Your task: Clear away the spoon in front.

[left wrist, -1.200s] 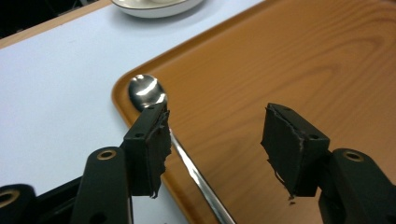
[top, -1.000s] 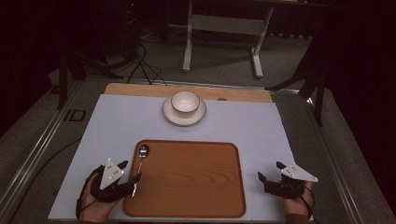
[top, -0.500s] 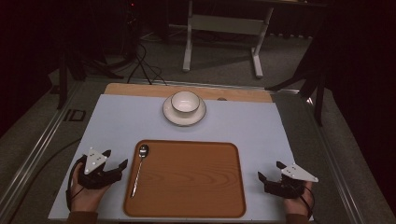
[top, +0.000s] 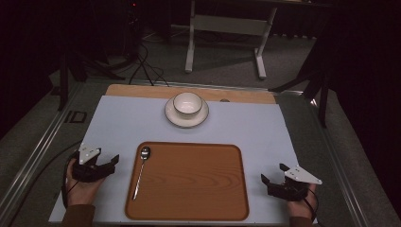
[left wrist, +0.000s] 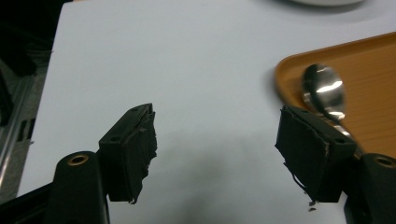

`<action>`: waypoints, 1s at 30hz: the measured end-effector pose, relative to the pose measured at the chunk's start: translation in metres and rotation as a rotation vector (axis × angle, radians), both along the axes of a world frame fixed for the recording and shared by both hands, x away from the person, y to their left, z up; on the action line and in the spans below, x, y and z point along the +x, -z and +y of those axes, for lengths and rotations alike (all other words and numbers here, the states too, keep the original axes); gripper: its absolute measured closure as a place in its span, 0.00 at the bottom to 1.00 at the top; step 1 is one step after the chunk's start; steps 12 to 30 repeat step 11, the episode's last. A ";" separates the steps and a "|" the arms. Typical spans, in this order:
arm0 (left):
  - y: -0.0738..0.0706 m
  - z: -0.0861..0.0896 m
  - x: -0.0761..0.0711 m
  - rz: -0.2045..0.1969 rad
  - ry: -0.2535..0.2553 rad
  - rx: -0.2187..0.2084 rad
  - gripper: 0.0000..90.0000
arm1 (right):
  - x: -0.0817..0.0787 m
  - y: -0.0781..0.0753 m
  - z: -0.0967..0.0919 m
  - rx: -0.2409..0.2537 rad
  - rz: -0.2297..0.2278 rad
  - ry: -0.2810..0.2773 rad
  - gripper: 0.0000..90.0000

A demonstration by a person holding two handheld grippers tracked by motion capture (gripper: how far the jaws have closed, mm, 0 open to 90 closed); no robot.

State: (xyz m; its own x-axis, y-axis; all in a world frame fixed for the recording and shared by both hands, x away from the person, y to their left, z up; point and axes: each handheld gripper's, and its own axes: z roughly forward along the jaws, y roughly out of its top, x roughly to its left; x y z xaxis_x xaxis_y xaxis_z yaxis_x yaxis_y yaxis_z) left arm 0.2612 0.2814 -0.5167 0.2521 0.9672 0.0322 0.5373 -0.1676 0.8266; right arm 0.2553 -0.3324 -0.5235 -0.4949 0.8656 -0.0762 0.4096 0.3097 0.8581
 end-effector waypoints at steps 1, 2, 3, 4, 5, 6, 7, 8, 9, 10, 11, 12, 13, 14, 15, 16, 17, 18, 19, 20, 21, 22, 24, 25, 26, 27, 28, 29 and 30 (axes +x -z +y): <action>0.001 0.001 0.001 0.003 -0.005 0.003 0.31 | 0.000 0.000 0.000 0.000 0.000 0.000 0.16; 0.003 0.001 0.003 0.008 -0.011 0.004 0.31 | 0.000 0.000 0.000 0.000 0.000 0.000 0.16; 0.005 0.002 0.005 0.014 -0.014 0.008 0.31 | 0.000 0.000 0.000 0.000 0.001 -0.001 0.16; 0.006 0.003 0.006 0.021 -0.014 0.008 0.31 | 0.000 0.000 0.000 0.000 0.002 -0.001 0.16; 0.007 0.003 0.008 0.026 -0.017 0.008 0.31 | 0.000 0.000 0.000 0.001 0.001 -0.002 0.16; 0.007 0.003 0.008 0.026 -0.017 0.008 0.30 | 0.000 0.000 0.000 0.001 0.001 -0.002 0.16; 0.010 0.004 0.011 0.037 -0.027 0.011 0.30 | 0.000 0.000 0.000 0.001 0.001 -0.001 0.16; 0.011 0.005 0.012 0.038 -0.036 0.013 0.30 | 0.001 0.000 0.000 0.000 0.002 -0.001 0.16; 0.012 0.005 0.014 0.042 -0.043 0.020 0.29 | 0.001 0.001 0.000 0.000 0.004 0.000 0.16; 0.013 0.006 0.015 0.043 -0.050 0.018 0.29 | 0.001 0.001 0.000 -0.001 0.005 0.000 0.16; 0.014 0.006 0.016 0.051 -0.052 0.015 0.29 | 0.001 0.001 0.000 -0.003 0.006 0.000 0.16; 0.014 0.006 0.016 0.051 -0.052 0.015 0.29 | 0.001 0.001 0.000 -0.003 0.006 0.000 0.16; 0.014 0.006 0.016 0.051 -0.052 0.015 0.29 | 0.001 0.001 0.000 -0.003 0.006 0.000 0.16; 0.014 0.006 0.016 0.051 -0.052 0.015 0.29 | 0.001 0.001 0.000 -0.003 0.006 0.000 0.16; 0.014 0.006 0.016 0.051 -0.052 0.015 0.29 | 0.001 0.001 0.000 -0.003 0.006 0.000 0.16; 0.014 0.006 0.016 0.051 -0.052 0.015 0.29 | 0.001 0.001 0.000 -0.003 0.006 0.000 0.16; 0.014 0.006 0.016 0.051 -0.052 0.015 0.29 | 0.001 0.001 0.000 -0.003 0.006 0.000 0.16; 0.014 0.006 0.016 0.051 -0.052 0.015 0.29 | 0.001 0.001 0.000 -0.003 0.006 0.000 0.16; 0.014 0.006 0.016 0.051 -0.052 0.015 0.29 | 0.001 0.001 0.000 -0.003 0.006 0.000 0.16; 0.014 0.006 0.016 0.051 -0.052 0.015 0.29 | 0.001 0.001 0.000 -0.003 0.006 0.000 0.16; 0.014 0.006 0.016 0.051 -0.052 0.015 0.29 | 0.001 0.001 0.000 -0.003 0.006 0.000 0.16; 0.014 0.006 0.016 0.051 -0.052 0.015 0.29 | 0.001 0.001 0.000 -0.003 0.006 0.000 0.16; 0.014 0.006 0.016 0.051 -0.052 0.015 0.29 | 0.001 0.001 0.000 -0.003 0.006 0.000 0.16; 0.014 0.006 0.016 0.051 -0.052 0.015 0.29 | 0.001 0.001 0.000 -0.003 0.006 0.000 0.16; 0.014 0.006 0.016 0.051 -0.052 0.015 0.29 | 0.001 0.001 0.000 -0.003 0.006 0.000 0.16; 0.014 0.006 0.016 0.051 -0.052 0.015 0.29 | 0.001 0.001 0.000 -0.003 0.006 0.000 0.16; 0.014 0.006 0.016 0.051 -0.052 0.015 0.29 | 0.001 0.001 0.000 -0.003 0.006 0.000 0.16; 0.014 0.006 0.016 0.051 -0.052 0.015 0.29 | 0.001 0.001 0.000 -0.003 0.006 0.000 0.16; 0.014 0.006 0.016 0.051 -0.052 0.015 0.29 | 0.001 0.001 0.000 -0.003 0.006 0.000 0.16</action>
